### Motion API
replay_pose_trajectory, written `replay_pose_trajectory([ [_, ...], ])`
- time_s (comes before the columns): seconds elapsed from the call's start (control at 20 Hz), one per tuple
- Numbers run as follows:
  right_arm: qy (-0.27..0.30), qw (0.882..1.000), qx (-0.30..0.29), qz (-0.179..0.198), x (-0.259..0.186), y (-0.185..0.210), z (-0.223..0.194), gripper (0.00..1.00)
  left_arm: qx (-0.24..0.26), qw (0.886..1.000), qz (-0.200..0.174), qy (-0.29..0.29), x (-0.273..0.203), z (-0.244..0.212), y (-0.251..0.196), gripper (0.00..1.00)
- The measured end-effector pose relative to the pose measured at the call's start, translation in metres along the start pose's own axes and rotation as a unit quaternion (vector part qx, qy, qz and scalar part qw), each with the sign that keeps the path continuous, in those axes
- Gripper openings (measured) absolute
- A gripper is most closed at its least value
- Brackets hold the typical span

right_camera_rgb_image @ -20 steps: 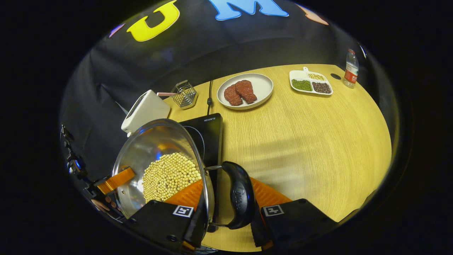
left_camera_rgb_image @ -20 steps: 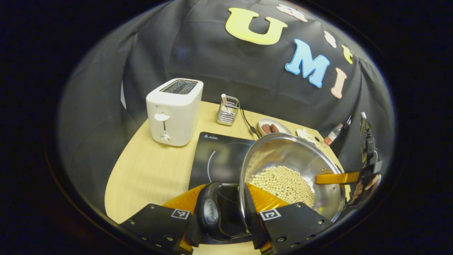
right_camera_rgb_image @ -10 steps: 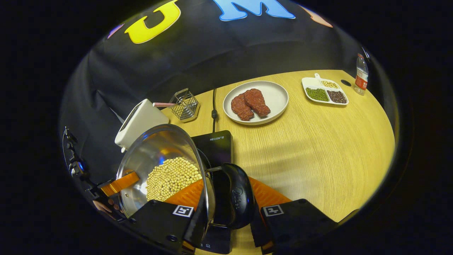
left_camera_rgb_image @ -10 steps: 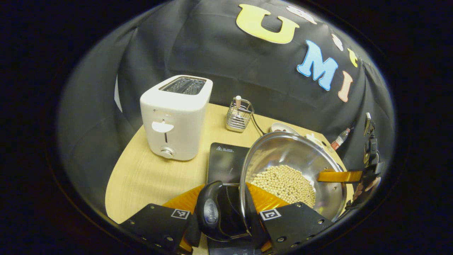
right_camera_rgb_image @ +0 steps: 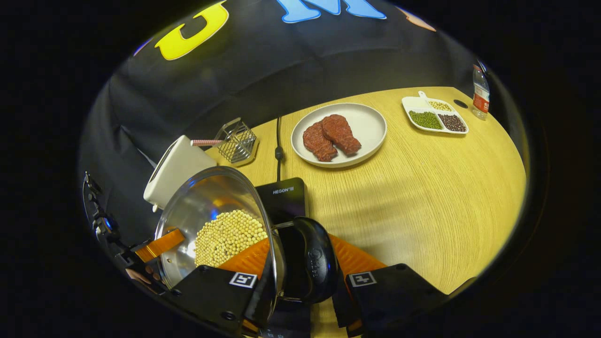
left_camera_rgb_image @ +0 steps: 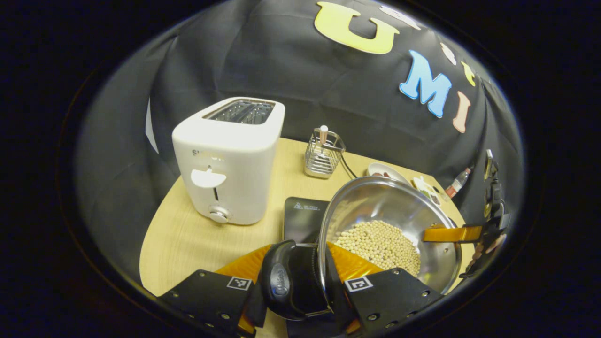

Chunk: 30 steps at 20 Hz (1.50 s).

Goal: First push the handle of the pot to place it horizontally, then grasp the pot with both hands and set it on the induction cooktop.

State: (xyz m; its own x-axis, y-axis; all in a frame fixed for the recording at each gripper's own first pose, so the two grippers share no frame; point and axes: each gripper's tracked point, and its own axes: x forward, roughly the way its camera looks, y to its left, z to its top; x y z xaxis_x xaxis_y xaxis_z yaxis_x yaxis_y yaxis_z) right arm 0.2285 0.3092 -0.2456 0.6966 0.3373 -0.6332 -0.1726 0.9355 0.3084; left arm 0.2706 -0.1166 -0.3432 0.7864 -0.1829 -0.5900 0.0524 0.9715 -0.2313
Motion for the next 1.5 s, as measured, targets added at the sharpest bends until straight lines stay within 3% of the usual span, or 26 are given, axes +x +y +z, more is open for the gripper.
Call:
replay_pose_trajectory([
  [0.05,-0.002,1.000,-0.002,0.000,0.003,0.000,0.002,0.53,0.002,1.000,0.001,0.001,-0.001,-0.001,-0.001,0.60],
  [0.45,0.008,1.000,-0.004,0.004,0.003,-0.001,0.002,0.53,-0.011,1.000,-0.007,-0.001,-0.002,-0.001,0.000,0.57],
  [0.75,0.016,1.000,-0.006,0.001,0.001,-0.001,0.000,0.60,-0.009,1.000,-0.002,0.015,-0.002,-0.004,0.001,0.58],
  [0.8,0.017,1.000,-0.005,0.001,-0.002,-0.001,0.002,0.57,-0.008,1.000,0.002,0.019,-0.003,-0.005,0.000,0.58],
  [0.85,0.014,1.000,-0.004,0.001,-0.002,-0.001,0.004,0.65,-0.003,1.000,0.010,0.023,-0.003,-0.007,0.000,0.59],
  [0.9,0.012,1.000,-0.005,0.004,-0.004,-0.002,0.007,0.63,0.001,0.999,0.019,0.027,-0.003,-0.008,0.001,0.60],
  [0.95,0.009,1.000,-0.006,0.006,-0.007,-0.001,0.010,0.67,0.009,0.999,0.032,0.029,-0.005,-0.006,0.004,0.65],
  [1.05,0.006,1.000,-0.011,0.011,-0.016,-0.003,0.016,0.85,0.026,0.998,0.052,0.029,-0.012,0.000,0.008,0.78],
  [1.1,-0.001,1.000,-0.018,0.016,-0.023,-0.005,0.022,0.99,0.036,0.998,0.054,0.025,-0.017,0.007,0.006,0.85],
  [1.3,-0.023,0.998,-0.059,0.024,-0.058,-0.021,0.038,0.98,0.075,0.993,0.092,0.006,-0.043,0.030,-0.005,0.80],
  [1.35,-0.031,0.997,-0.071,0.021,-0.067,-0.028,0.043,0.93,0.074,0.992,0.102,-0.007,-0.053,0.039,-0.010,0.83],
  [1.4,-0.040,0.996,-0.082,0.021,-0.077,-0.034,0.047,0.98,0.068,0.990,0.118,-0.020,-0.061,0.045,-0.014,0.80],
  [1.5,-0.050,0.994,-0.094,0.021,-0.095,-0.046,0.050,0.98,0.050,0.986,0.150,-0.047,-0.080,0.055,-0.023,0.80],
])
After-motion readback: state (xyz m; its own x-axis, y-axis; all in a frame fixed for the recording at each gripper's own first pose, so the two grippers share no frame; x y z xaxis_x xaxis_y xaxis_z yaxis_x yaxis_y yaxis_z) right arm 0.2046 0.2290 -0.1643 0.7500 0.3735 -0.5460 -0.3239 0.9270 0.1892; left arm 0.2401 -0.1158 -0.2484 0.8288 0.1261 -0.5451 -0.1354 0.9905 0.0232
